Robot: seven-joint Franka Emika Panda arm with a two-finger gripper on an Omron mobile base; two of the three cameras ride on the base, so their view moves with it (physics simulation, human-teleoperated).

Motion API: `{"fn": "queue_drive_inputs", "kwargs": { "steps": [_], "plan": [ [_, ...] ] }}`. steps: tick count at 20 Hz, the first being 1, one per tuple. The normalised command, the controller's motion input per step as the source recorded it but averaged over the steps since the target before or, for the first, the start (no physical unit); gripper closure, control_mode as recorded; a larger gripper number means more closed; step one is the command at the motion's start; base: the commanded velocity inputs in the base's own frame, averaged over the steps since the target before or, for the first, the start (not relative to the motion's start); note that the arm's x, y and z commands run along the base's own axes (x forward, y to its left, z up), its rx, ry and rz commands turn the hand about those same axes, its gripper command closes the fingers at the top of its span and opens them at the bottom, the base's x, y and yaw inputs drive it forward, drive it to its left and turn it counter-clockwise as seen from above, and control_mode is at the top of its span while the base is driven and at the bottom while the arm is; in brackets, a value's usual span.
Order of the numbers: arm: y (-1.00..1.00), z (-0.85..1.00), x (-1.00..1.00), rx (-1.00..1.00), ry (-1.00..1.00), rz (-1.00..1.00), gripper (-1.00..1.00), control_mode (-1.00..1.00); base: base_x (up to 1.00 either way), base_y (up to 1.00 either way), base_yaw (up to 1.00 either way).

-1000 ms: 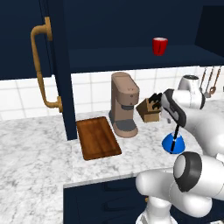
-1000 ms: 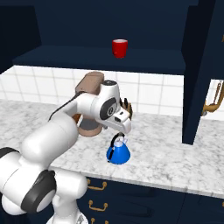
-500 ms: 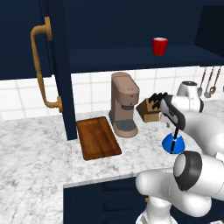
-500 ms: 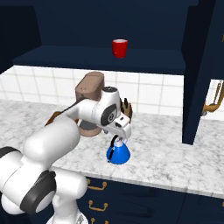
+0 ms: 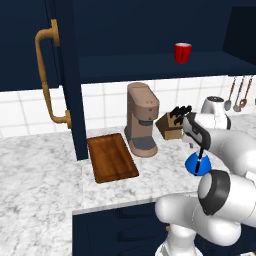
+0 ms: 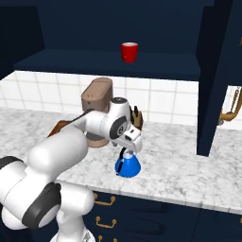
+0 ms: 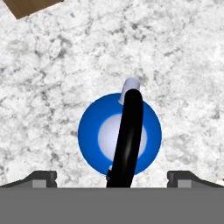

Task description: Pick the kettle from the counter and place it on the tray. Then pick the mug from the cabinet and place it on the tray. Then close the cabinet doors.

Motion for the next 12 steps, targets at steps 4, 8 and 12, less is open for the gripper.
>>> {"fn": "queue_drive_inputs", "kwargs": {
  "steps": [4,8,12],
  "plan": [
    [-0.06,-0.09,0.02,0.0,0.0,0.0,-1.0,-1.0,0.0,0.0,0.0],
    [-0.02,-0.05,0.0,0.0,0.0,0.0,-1.0,-1.0,0.0,0.0,0.0],
    [0.0,0.0,0.0,0.0,0.01,0.0,1.0,-1.0,0.0,0.0,0.0]
  ]
}}
